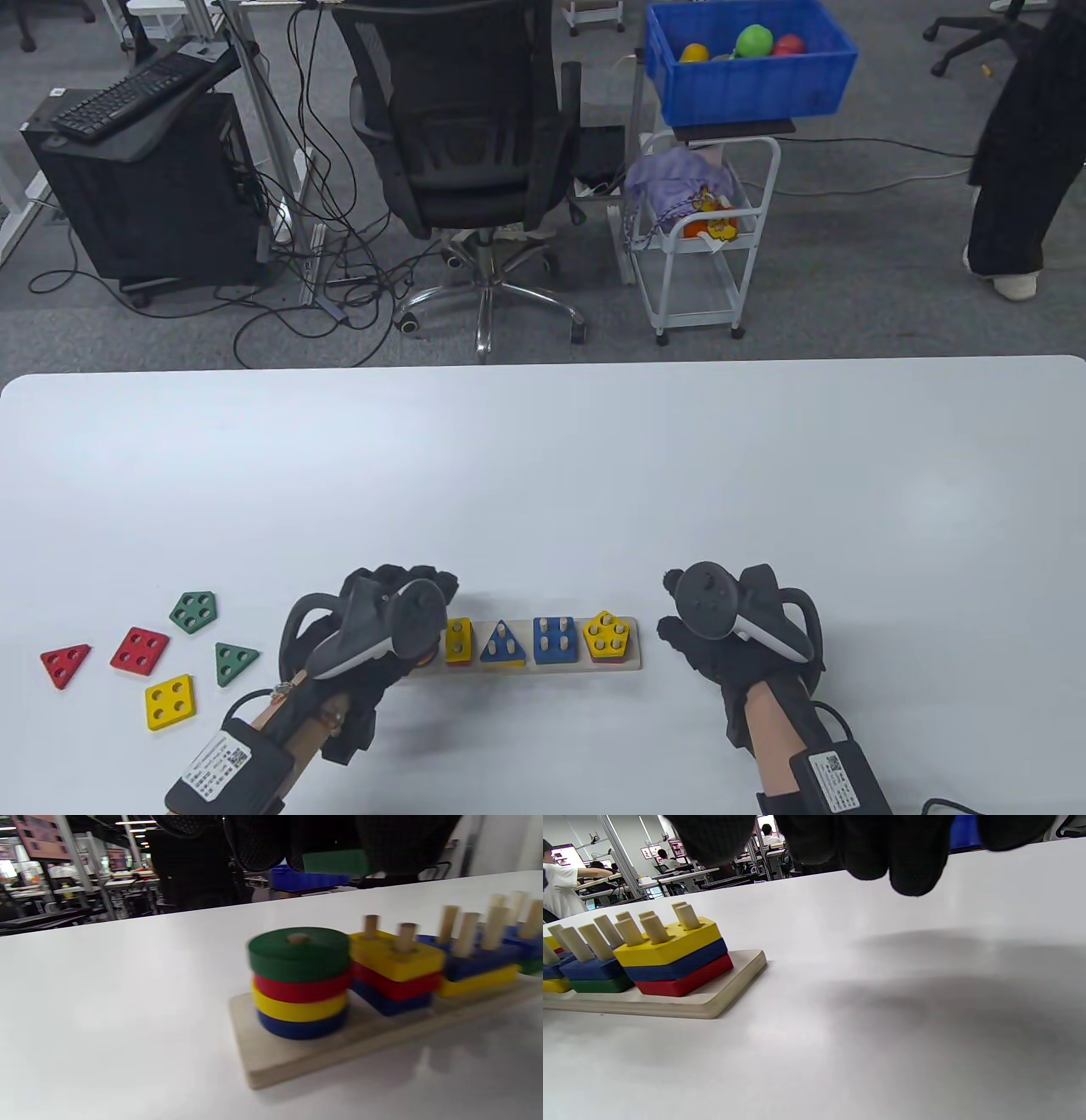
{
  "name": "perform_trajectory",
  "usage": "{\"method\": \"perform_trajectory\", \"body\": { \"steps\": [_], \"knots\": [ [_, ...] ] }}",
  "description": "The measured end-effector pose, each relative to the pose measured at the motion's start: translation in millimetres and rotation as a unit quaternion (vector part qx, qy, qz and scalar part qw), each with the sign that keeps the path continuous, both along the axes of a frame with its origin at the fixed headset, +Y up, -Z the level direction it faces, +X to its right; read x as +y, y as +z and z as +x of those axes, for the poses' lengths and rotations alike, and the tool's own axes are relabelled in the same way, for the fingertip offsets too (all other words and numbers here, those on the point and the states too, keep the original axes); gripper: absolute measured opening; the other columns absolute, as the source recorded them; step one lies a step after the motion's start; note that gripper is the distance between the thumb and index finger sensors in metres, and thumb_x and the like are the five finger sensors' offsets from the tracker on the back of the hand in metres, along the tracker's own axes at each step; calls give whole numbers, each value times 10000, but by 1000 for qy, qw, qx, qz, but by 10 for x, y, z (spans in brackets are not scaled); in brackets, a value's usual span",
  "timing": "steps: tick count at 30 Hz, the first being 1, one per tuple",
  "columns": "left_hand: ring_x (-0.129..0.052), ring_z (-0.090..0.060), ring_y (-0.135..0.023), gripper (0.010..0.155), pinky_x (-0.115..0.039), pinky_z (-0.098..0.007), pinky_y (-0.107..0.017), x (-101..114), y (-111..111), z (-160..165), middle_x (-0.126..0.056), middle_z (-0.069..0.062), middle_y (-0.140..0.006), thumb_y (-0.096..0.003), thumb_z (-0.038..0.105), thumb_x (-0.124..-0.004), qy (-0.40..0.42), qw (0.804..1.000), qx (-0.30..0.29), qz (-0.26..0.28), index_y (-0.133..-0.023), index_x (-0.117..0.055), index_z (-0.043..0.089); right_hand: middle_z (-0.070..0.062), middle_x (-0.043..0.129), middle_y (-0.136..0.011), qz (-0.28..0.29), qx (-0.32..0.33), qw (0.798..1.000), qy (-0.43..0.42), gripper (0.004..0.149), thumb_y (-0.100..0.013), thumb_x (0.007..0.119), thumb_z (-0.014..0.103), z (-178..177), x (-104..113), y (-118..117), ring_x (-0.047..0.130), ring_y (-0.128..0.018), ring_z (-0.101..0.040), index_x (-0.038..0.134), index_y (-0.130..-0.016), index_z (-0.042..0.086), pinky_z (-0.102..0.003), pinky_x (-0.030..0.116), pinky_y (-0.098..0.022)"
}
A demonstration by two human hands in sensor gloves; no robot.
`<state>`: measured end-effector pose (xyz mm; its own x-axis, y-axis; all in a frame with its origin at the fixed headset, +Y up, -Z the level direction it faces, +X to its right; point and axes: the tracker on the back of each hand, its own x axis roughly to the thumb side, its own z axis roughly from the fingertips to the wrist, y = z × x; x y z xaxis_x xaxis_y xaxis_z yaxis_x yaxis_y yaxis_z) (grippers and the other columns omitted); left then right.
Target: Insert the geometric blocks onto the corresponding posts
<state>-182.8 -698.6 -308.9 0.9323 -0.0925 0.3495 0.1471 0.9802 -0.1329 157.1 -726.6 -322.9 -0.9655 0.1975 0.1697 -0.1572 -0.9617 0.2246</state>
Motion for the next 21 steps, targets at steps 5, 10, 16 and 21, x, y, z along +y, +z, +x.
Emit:
{"method": "perform_trajectory", "body": {
  "steps": [5,10,16,21],
  "knots": [
    [-643,-190,-1105,663,-500,-570,-832,-107,111,203,-631,139,-1166,-451,476,-834,-37,999,-34,19,-1049,-551,436,-242,625,-1049,-2,2,1000,4,635,-494,677,466,-6,5,5,748,-889,-503,572,-1030,142,-749,582,-601],
    [-636,-193,-1109,660,-498,-572,-832,-176,67,204,-635,134,-1161,-449,486,-832,-52,998,-23,16,-1047,-558,436,-240,627,-1048,-3,3,1000,3,636,-494,677,466,-16,8,8,746,-891,-502,571,-1031,143,-749,583,-600],
    [-621,-193,-1117,644,-493,-575,-834,-205,32,179,-623,145,-1163,-444,481,-845,-49,999,-16,12,-1031,-583,447,-241,627,-1048,-5,3,1000,4,635,-494,676,466,-16,10,9,748,-889,-503,571,-1031,143,-749,583,-599],
    [-581,-214,-1150,684,-491,-580,-833,-268,26,174,-570,119,-1203,-436,515,-827,-52,999,-16,-1,-1056,-548,442,-239,626,-1049,-7,2,1000,6,635,-495,677,465,-12,14,14,748,-889,-503,571,-1031,142,-749,582,-600]
  ]
}}
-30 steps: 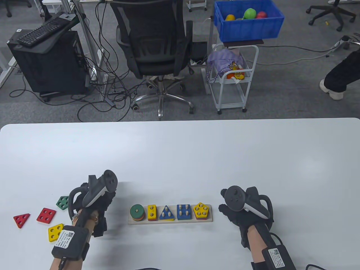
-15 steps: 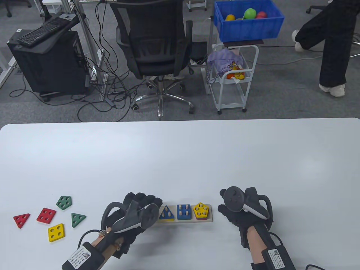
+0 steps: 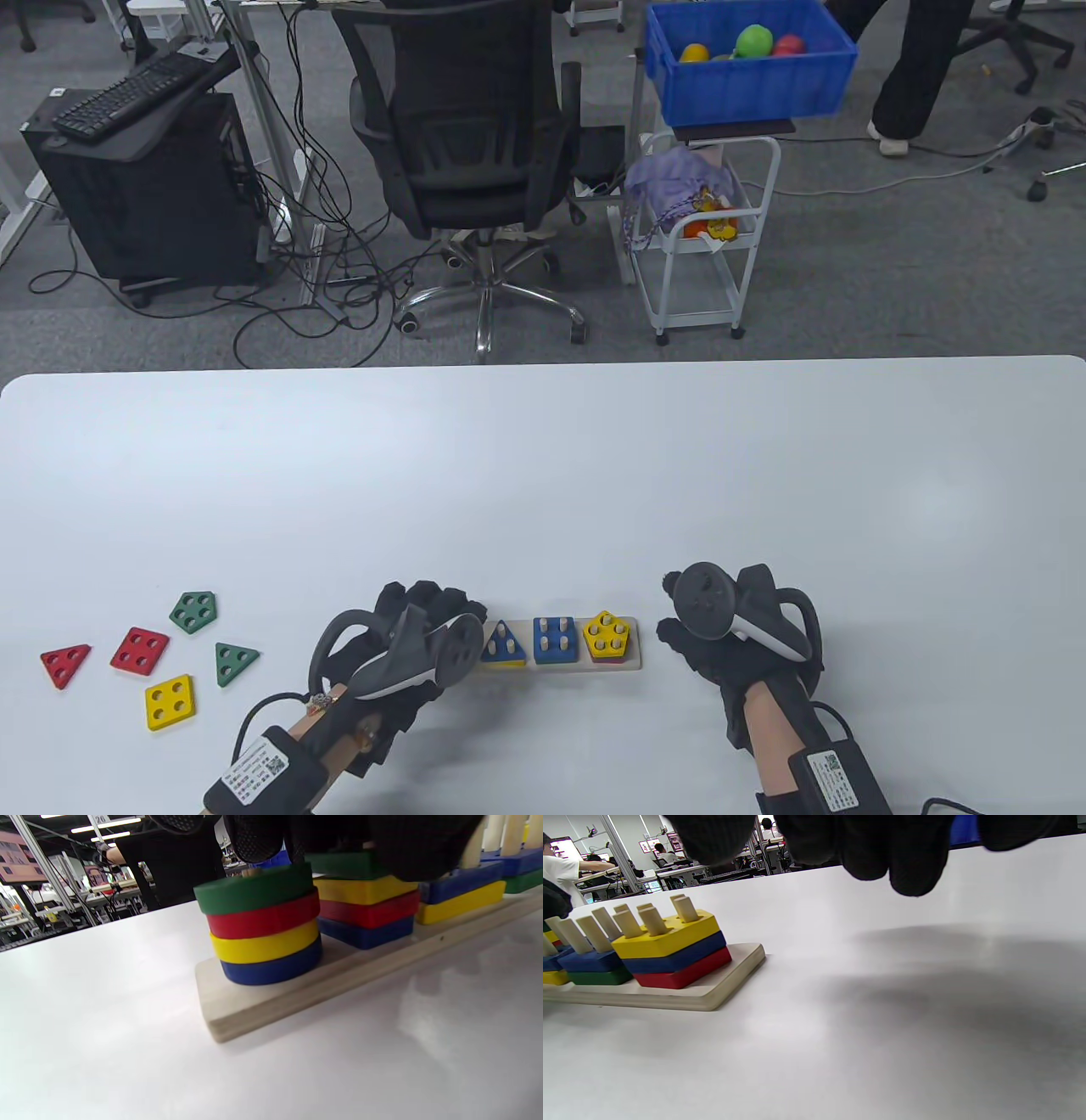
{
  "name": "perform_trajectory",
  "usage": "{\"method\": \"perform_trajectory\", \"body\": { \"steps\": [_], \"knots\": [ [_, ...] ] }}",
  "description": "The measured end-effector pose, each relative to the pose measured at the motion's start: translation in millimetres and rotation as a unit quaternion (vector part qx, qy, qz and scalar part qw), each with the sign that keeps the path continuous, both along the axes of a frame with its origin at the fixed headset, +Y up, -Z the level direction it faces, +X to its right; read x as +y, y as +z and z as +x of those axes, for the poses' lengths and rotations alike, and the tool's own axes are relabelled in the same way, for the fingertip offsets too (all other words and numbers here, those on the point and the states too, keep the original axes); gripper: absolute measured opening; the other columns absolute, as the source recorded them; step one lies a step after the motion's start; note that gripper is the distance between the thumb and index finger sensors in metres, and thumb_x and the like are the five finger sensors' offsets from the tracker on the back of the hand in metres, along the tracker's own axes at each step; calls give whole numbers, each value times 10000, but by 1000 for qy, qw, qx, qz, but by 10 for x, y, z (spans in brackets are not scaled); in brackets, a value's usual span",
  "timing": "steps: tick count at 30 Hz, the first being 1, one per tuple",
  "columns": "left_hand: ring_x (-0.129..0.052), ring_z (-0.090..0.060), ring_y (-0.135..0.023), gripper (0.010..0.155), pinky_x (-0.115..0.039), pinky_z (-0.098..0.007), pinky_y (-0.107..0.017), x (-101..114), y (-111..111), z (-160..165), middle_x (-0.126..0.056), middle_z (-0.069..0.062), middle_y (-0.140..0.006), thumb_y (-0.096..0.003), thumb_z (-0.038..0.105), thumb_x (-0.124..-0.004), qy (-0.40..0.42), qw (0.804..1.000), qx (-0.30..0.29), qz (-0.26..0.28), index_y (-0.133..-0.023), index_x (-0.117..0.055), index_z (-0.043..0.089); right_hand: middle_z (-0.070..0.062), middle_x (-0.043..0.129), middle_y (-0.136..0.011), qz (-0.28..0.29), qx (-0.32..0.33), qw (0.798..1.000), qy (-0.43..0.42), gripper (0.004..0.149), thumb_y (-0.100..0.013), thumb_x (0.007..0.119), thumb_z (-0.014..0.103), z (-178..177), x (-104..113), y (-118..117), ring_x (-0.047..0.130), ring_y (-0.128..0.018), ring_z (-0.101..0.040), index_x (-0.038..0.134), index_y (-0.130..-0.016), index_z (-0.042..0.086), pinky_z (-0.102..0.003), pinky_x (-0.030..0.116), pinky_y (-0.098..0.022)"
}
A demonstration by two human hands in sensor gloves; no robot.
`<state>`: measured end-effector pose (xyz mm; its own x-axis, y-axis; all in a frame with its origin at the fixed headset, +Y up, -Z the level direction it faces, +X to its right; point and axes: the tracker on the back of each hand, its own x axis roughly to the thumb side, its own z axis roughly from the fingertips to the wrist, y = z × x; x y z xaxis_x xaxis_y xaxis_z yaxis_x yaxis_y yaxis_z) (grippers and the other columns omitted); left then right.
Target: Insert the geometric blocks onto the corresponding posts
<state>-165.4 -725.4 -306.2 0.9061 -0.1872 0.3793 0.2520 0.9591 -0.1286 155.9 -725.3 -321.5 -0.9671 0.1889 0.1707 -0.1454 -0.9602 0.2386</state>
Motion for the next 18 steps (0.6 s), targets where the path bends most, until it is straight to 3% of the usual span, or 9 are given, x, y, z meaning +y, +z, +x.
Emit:
{"method": "perform_trajectory", "body": {
  "steps": [3,8,13,18],
  "knots": [
    [-589,-223,-1147,696,-500,-578,-829,84,1,-139,-548,104,-1217,-435,562,-787,45,999,22,-7,-1070,-531,435,-241,626,-1049,0,-3,1000,-3,635,-494,677,465,16,7,3,747,-889,-505,572,-1030,142,-748,582,-601],
    [-665,-236,-1107,656,-547,-561,-811,240,-50,-742,-586,92,-1206,-457,550,-770,143,984,106,-14,-1066,-560,425,-240,626,-1049,1,-4,1000,-5,635,-494,677,465,24,11,3,746,-891,-504,571,-1031,142,-751,580,-600],
    [-764,-223,-1038,677,-570,-553,-800,283,-118,-1432,-669,72,-1167,-442,485,-846,74,968,240,4,-1062,-592,386,-241,624,-1050,0,-4,1000,0,634,-495,678,464,25,15,4,746,-889,-506,572,-1030,142,-751,579,-602],
    [-763,-230,-1041,656,-569,-547,-803,76,-168,-1866,-692,63,-1158,-453,468,-855,-34,931,354,-81,-1058,-617,378,-242,624,-1050,-4,0,1000,8,634,-495,678,463,6,-7,7,744,-890,-507,572,-1031,142,-751,579,-601]
  ]
}}
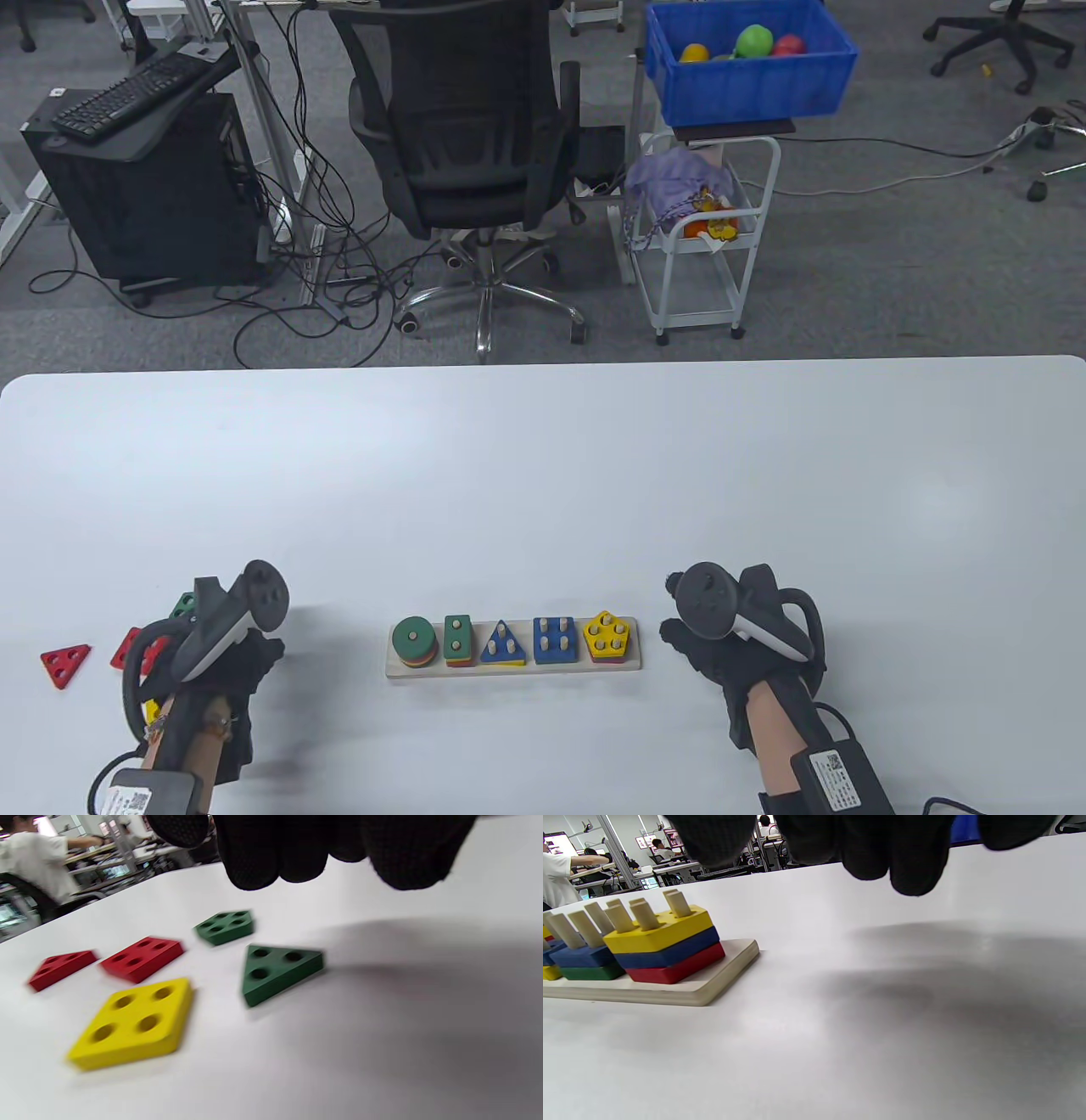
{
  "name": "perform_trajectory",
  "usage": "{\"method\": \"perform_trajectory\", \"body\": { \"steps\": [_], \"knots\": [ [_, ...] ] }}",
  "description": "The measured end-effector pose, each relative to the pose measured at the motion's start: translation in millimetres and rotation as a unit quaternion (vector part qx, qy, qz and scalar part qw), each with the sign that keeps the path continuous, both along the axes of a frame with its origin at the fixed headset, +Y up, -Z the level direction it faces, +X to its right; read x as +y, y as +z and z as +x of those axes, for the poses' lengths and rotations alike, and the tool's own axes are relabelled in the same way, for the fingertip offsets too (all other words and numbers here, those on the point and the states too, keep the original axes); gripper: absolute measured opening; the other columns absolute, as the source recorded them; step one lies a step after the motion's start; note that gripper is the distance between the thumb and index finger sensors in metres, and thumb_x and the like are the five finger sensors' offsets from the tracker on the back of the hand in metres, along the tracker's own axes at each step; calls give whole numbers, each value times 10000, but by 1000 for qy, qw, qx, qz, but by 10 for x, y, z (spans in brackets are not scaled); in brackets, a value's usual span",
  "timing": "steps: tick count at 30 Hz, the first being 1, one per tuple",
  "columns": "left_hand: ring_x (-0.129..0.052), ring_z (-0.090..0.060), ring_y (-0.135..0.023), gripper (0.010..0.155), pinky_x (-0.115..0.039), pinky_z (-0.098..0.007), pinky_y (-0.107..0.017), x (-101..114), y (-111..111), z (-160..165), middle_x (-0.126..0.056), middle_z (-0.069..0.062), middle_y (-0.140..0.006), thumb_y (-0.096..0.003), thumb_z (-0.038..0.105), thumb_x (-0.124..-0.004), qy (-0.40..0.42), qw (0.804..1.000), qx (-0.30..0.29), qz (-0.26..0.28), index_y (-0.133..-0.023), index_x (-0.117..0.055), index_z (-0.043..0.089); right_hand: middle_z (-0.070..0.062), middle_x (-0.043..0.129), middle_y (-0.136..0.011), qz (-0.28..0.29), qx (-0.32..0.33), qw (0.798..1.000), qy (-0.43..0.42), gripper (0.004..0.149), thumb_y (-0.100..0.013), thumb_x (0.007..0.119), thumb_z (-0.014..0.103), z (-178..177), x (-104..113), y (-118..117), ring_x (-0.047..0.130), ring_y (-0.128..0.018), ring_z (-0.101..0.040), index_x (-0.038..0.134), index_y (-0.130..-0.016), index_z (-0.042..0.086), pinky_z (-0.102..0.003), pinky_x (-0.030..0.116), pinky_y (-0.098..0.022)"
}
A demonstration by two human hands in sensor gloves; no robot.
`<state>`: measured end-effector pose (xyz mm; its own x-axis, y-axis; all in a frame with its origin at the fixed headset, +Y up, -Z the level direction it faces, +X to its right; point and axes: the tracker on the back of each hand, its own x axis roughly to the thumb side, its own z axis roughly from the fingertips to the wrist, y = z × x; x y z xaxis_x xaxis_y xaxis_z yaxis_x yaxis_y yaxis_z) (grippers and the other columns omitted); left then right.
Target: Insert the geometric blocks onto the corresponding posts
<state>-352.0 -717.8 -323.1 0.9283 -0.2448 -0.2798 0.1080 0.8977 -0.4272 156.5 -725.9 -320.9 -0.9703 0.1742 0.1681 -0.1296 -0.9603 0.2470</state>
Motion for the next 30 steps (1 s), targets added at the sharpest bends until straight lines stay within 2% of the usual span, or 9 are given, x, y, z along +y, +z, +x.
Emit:
{"method": "perform_trajectory", "body": {
  "steps": [3,10,13,17,22,25,27,30],
  "knots": [
    [-769,-230,-1037,652,-583,-539,-796,-125,-30,-88,-698,61,-1156,-451,468,-856,-32,999,19,-20,-1054,-627,374,-241,627,-1049,-1,3,1000,3,633,-494,678,464,-15,-6,1,746,-890,-505,573,-1030,143,-750,580,-602],
    [-816,-230,-1002,646,-615,-529,-779,-227,-55,-43,-740,57,-1131,-448,477,-856,-87,995,44,-29,-1047,-645,359,-242,628,-1048,-5,5,1000,8,633,-494,678,463,-27,-20,0,747,-889,-505,573,-1030,143,-750,580,-601],
    [-825,-213,-991,621,-623,-520,-777,-306,-69,-24,-755,58,-1114,-444,470,-862,-96,994,37,-40,-1024,-675,350,-240,628,-1048,-5,5,1000,8,633,-494,677,463,-32,-19,2,748,-888,-504,573,-1030,143,-750,580,-601],
    [-856,-189,-962,595,-645,-504,-769,-326,-70,14,-800,51,-1074,-420,457,-877,-116,993,20,-18,-983,-726,334,-242,627,-1048,-4,5,1000,6,632,-495,677,463,-30,-19,-1,749,-889,-503,573,-1030,143,-751,581,-600],
    [-846,-186,-954,589,-638,-513,-771,-335,-58,-26,-798,48,-1068,-419,489,-880,-96,995,0,-10,-969,-737,335,-240,629,-1048,-5,2,1000,7,631,-494,678,463,-21,-16,0,749,-888,-505,575,-1029,143,-751,580,-600],
    [-851,-187,-942,590,-643,-517,-766,-285,-42,24,-805,50,-1061,-411,503,-883,-90,995,-21,26,-961,-742,343,-241,628,-1048,-4,0,1000,7,633,-494,678,462,-14,-12,1,747,-889,-505,574,-1029,142,-751,579,-602],
    [-834,-192,-957,595,-629,-525,-774,-176,-24,129,-780,47,-1077,-423,502,-869,-76,996,-32,38,-977,-719,345,-242,627,-1049,-4,-1,1000,8,632,-494,678,463,-12,-9,1,747,-889,-505,574,-1029,142,-751,578,-602],
    [-804,-195,-989,601,-615,-534,-780,18,34,358,-751,61,-1096,-426,501,-861,-36,991,-78,100,-986,-694,358,-241,627,-1049,-1,0,1000,7,633,-494,678,462,-16,1,-1,747,-888,-506,573,-1030,142,-750,578,-602]
  ]
}}
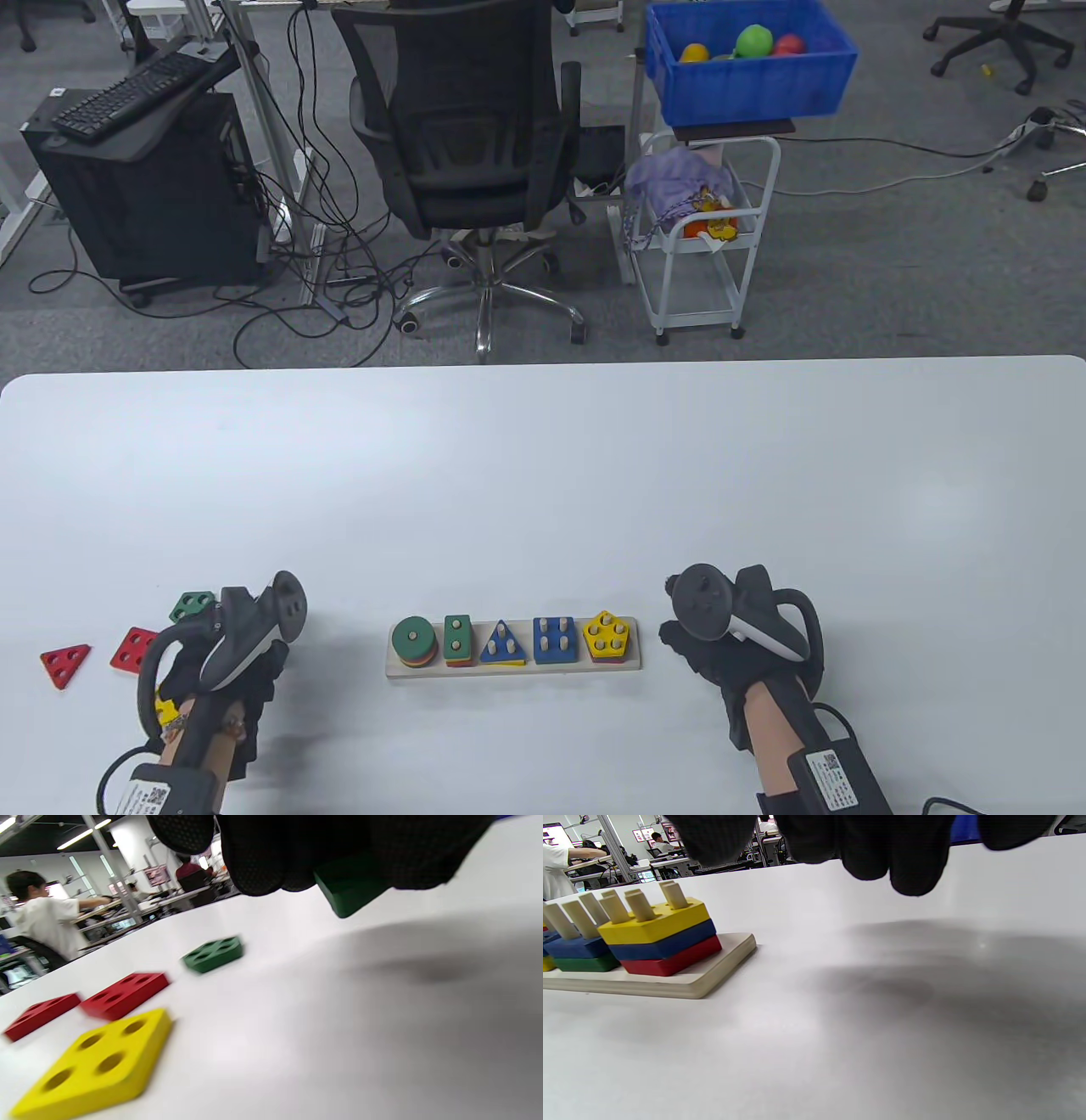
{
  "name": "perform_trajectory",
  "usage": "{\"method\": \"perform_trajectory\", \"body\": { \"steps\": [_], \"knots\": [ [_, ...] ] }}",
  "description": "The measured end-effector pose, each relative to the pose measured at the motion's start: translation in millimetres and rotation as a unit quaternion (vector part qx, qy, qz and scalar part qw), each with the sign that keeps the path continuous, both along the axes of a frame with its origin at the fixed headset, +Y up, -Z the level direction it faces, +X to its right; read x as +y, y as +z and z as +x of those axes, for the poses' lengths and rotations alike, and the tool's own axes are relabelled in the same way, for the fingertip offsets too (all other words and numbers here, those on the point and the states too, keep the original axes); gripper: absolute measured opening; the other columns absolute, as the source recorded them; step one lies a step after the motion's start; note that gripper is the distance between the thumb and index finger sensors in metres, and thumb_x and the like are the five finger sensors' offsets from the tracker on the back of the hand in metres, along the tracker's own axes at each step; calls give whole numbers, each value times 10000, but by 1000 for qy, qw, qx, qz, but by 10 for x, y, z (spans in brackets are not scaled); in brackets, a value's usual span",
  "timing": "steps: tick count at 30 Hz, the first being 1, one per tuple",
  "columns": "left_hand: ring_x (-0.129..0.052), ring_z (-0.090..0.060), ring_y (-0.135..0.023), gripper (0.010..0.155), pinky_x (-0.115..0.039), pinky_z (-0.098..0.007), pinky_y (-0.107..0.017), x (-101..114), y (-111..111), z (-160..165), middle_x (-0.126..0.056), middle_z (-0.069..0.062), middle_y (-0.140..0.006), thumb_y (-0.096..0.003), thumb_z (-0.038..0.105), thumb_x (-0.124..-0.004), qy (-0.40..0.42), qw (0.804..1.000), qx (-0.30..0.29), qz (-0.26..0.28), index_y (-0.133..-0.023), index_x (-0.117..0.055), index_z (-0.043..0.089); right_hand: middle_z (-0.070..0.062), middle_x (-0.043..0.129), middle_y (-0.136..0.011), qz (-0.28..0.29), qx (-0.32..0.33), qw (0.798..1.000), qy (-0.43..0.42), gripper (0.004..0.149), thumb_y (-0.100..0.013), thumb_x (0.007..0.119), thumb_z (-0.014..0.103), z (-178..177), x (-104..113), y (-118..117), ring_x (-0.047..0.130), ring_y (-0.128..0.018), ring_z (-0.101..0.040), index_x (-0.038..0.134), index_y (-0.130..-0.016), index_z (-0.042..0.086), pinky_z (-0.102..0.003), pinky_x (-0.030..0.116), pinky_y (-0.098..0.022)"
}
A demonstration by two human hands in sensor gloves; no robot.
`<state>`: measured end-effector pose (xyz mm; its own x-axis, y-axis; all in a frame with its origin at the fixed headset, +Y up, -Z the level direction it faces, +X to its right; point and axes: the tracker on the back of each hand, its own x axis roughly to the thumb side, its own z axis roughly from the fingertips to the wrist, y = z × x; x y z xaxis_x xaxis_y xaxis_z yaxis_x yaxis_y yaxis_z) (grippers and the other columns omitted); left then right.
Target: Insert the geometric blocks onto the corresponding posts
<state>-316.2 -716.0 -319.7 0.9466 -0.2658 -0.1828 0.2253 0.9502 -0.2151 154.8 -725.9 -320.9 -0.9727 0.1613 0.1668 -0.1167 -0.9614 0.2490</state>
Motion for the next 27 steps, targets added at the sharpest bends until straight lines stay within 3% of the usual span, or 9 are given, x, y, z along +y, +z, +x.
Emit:
{"method": "perform_trajectory", "body": {
  "steps": [7,13,16,20,27],
  "knots": [
    [-783,-216,-1010,597,-576,-570,-797,356,221,768,-753,68,-1096,-428,512,-858,82,982,-154,74,-985,-694,374,-240,624,-1050,15,3,1000,-2,633,-494,678,463,-12,81,16,745,-891,-504,574,-1030,143,-750,578,-603],
    [-724,-224,-1059,601,-535,-587,-817,292,308,1500,-722,80,-1114,-434,518,-844,97,956,-273,53,-995,-669,397,-242,624,-1051,19,2,1000,-4,635,-494,678,463,-3,104,20,744,-892,-504,572,-1031,141,-752,578,-601],
    [-732,-222,-1056,678,-541,-577,-818,192,257,1734,-726,89,-1107,-427,517,-850,86,954,-287,34,-1036,-584,379,-240,626,-1050,19,3,1000,-4,635,-494,678,463,-2,104,20,744,-891,-505,573,-1031,140,-751,578,-603],
    [-739,-217,-1054,643,-541,-577,-818,66,182,1915,-736,97,-1100,-422,513,-856,61,954,-294,26,-1008,-621,388,-240,626,-1050,18,3,1000,-4,635,-493,678,464,0,103,20,745,-891,-503,574,-1030,142,-751,578,-602],
    [-655,-199,-1094,601,-487,-594,-831,-36,63,1935,-680,126,-1124,-428,510,-851,77,959,-274,-16,-988,-651,420,-242,628,-1048,15,4,1000,-4,633,-494,678,463,-9,101,23,747,-890,-503,574,-1030,142,-751,578,-602]
  ]
}}
